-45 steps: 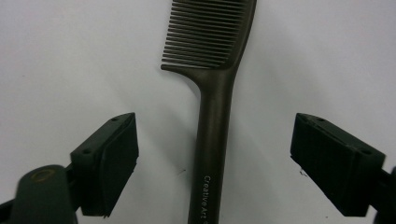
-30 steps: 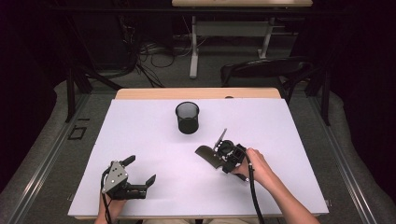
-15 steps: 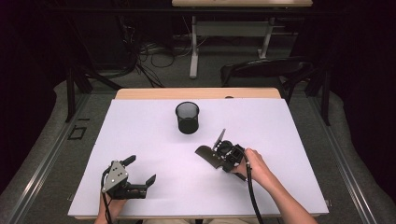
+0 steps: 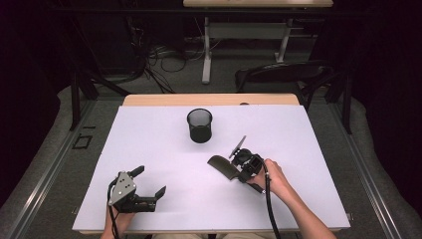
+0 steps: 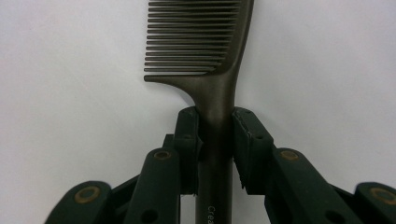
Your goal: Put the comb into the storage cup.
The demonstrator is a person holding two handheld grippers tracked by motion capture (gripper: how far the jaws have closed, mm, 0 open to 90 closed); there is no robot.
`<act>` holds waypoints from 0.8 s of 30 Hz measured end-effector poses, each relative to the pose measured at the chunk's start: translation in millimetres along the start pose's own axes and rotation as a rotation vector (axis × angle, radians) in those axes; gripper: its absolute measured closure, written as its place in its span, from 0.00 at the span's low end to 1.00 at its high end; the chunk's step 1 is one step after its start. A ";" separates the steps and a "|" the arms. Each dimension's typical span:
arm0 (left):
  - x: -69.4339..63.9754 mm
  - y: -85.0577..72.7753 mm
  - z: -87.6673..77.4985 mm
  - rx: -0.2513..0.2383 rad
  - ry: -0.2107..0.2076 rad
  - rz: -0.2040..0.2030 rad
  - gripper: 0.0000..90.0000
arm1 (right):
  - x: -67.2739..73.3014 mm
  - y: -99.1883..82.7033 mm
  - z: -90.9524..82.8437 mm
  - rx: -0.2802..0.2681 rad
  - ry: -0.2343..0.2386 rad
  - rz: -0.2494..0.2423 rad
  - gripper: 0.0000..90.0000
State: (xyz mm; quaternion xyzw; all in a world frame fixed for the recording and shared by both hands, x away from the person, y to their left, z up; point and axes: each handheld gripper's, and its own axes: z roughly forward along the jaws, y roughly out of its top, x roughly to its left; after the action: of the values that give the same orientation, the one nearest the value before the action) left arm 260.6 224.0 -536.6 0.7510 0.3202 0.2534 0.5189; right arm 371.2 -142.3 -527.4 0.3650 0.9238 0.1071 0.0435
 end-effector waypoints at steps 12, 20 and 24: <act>-0.3 0.0 0.0 -0.001 -0.001 -0.001 0.02 | 0.7 -7.7 -15.1 -0.090 0.029 0.017 0.81; 0.4 0.1 0.2 0.001 0.003 0.002 0.02 | -1.6 -13.0 -24.3 -0.139 0.043 0.021 0.81; 0.5 -0.1 0.7 0.000 0.000 0.001 0.02 | -3.6 -16.0 -27.7 -0.176 0.056 0.035 0.81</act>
State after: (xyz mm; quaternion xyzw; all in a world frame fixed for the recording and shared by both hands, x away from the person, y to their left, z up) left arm 261.4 224.0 -536.9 0.7512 0.3200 0.2537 0.5186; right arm 358.8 -160.7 -504.2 0.3728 0.9051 0.1989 0.0475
